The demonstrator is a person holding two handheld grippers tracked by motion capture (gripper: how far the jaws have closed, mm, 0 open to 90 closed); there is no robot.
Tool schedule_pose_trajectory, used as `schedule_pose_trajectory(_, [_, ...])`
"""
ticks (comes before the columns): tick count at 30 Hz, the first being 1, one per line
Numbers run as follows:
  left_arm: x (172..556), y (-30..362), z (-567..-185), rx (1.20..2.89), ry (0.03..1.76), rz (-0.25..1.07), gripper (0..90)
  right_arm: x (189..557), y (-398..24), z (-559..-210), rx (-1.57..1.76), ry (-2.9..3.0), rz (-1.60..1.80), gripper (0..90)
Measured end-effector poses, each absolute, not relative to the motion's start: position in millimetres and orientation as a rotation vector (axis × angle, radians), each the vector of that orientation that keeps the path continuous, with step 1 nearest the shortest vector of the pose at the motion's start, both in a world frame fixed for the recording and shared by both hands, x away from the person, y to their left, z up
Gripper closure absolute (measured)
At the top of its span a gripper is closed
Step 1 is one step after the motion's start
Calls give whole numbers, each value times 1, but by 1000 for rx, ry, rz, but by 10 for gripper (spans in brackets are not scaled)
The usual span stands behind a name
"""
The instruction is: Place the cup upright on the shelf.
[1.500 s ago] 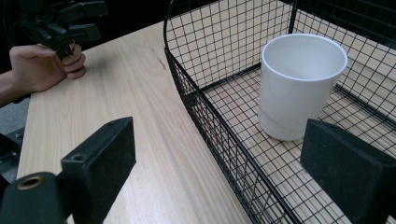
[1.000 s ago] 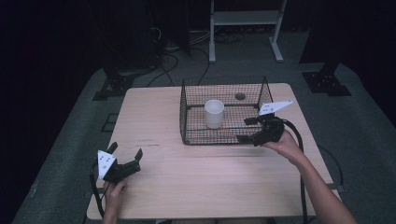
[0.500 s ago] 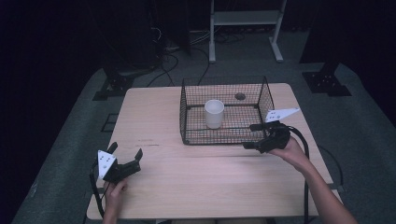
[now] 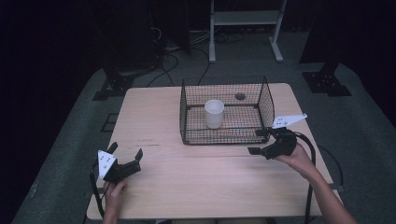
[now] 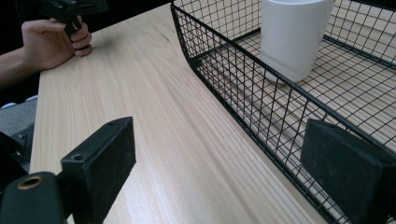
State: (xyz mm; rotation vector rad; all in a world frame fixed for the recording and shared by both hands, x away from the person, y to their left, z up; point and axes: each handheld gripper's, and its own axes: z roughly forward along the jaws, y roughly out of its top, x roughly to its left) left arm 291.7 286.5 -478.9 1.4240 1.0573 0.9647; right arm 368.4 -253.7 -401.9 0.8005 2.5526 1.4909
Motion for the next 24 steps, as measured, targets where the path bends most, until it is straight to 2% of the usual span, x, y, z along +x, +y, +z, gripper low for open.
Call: schedule_pose_trajectory(24, [292, 286, -479, 1422, 1058, 965, 0, 335, -270, -428, 841, 2467, 1528, 94])
